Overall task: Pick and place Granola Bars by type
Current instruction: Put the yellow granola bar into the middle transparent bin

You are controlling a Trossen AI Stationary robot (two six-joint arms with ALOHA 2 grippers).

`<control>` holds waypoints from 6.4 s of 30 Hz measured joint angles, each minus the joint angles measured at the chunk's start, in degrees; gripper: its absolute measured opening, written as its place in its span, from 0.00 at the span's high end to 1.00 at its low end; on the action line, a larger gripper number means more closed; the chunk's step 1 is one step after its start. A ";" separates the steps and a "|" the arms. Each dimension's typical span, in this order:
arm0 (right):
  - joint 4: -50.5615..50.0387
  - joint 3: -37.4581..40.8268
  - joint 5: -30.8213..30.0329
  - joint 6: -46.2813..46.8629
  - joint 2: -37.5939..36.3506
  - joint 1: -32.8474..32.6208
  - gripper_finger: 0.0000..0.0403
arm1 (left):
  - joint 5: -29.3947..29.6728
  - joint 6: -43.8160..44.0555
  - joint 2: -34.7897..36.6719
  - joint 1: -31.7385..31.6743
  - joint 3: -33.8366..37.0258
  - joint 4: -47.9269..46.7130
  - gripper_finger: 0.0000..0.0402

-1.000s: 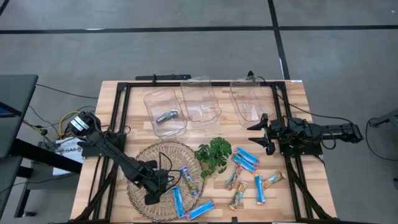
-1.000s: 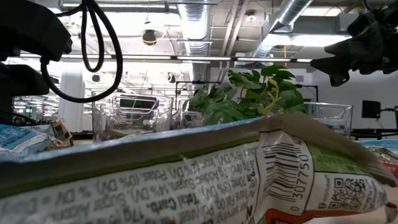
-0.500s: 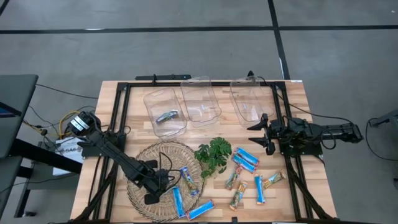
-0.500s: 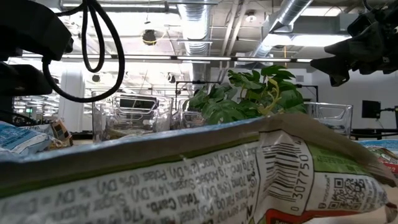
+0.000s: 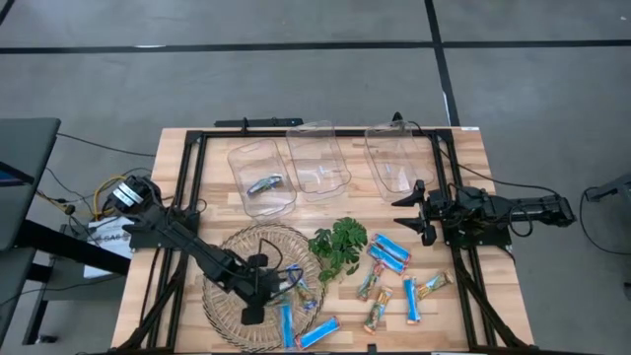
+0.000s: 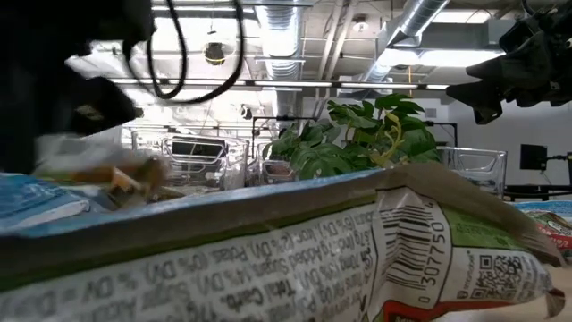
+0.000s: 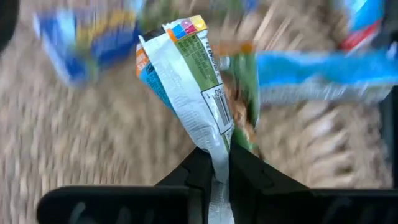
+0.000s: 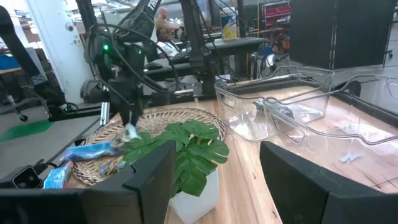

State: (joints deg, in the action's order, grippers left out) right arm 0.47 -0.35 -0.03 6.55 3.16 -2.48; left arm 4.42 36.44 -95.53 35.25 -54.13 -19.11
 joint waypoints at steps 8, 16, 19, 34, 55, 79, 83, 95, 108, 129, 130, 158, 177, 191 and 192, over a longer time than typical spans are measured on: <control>0.00 0.01 0.00 0.00 -0.01 0.00 0.44 | 3.22 -9.99 2.25 -2.83 0.02 12.76 0.92; 0.00 0.01 0.00 0.00 -0.02 0.00 0.44 | 10.11 -19.09 6.58 -6.07 0.02 20.28 0.92; 0.00 0.00 0.00 0.00 0.00 0.00 0.44 | 13.47 -21.29 8.27 -7.21 0.02 21.32 0.92; 0.00 -0.01 0.00 0.00 -0.02 0.00 0.44 | 21.90 -29.96 10.89 -12.95 0.02 21.86 0.92; 0.00 0.01 0.00 0.00 -0.01 0.00 0.44 | 21.81 -52.32 11.11 -42.08 -0.04 36.93 0.92; 0.00 0.01 0.03 0.00 -0.01 0.00 0.44 | 9.54 -51.67 -0.63 -52.97 -10.16 18.60 0.92; -0.02 -0.01 0.06 0.00 0.00 0.00 0.44 | 10.62 -53.22 -5.42 -52.23 -17.00 9.09 0.92; 0.00 0.01 0.04 0.00 -0.02 0.00 0.44 | 18.24 -57.48 -9.68 -50.32 -21.38 4.86 0.84; 0.00 -0.01 0.04 0.00 -0.01 0.00 0.44 | 18.36 -54.13 -9.68 -49.77 -21.38 4.05 0.57; -0.01 -0.01 0.04 0.00 0.00 0.00 0.44 | 0.68 -42.71 6.76 -40.23 -12.79 6.34 0.61; 0.00 0.01 0.02 0.00 -0.02 0.00 0.44 | 0.45 -41.82 8.35 -39.30 -10.78 6.56 0.61; -0.01 0.01 0.02 0.00 -0.01 0.00 0.44 | 4.48 -17.26 17.03 -4.63 0.13 -3.70 0.63; 0.00 0.01 0.02 0.00 0.00 0.00 0.44 | 8.84 6.69 11.77 7.18 0.09 -9.61 0.63; 0.00 0.00 0.02 0.00 0.00 0.00 0.44 | 6.73 9.27 3.32 7.16 -3.61 -11.32 0.63; 0.00 0.00 0.02 0.00 -0.01 0.00 0.44 | 6.74 9.55 3.10 7.16 -3.83 -11.13 0.63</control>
State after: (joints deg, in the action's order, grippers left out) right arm 0.47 -0.35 -0.01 6.55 3.15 -2.48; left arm 11.16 46.00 -92.43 42.41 -57.96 -30.25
